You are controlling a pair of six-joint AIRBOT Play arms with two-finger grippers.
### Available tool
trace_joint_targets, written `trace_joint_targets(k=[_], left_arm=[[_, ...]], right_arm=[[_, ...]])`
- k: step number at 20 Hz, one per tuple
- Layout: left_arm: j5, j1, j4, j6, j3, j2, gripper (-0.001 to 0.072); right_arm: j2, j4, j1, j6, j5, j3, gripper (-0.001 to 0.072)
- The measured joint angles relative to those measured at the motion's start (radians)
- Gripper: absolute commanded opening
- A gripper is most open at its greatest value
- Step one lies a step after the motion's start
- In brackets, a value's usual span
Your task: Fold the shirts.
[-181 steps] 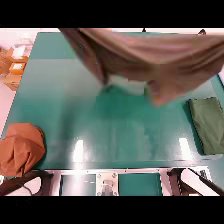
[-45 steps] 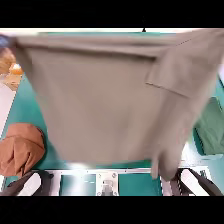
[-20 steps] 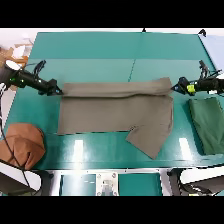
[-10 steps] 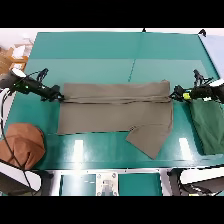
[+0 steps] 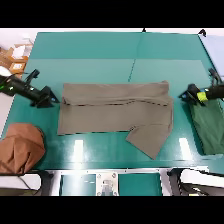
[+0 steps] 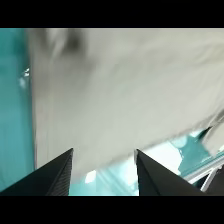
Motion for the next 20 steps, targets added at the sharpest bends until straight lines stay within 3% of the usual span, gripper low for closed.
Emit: trace_joint_targets(k=[7, 14, 16, 18, 20], left_arm=[[0.195, 0.003, 0.044, -0.061, -0.605, 0.527, 0.046], [0.584, -0.174, -0.074, -0.169, -0.916, 0.645, 0.0458], [0.702, -0.225, -0.124, -0.193, -0.939, 0.635, 0.0455], [0.805, -0.262, -0.172, -0.204, -0.951, 0.61, 0.0288], [0.868, -0.282, -0.184, -0.211, -0.954, 0.591, 0.0026]], right_arm=[[0.434, -0.071, -0.203, 0.143, -0.014, -0.52, 0.0254], [0.575, -0.048, -0.163, 0.177, -0.151, -0.787, 0.0288], [0.57, -0.031, -0.124, 0.179, -0.179, -0.813, 0.0394], [0.556, -0.003, -0.092, 0.182, -0.196, -0.826, 0.0413], [0.538, 0.01, -0.064, 0.182, -0.204, -0.832, 0.0442]])
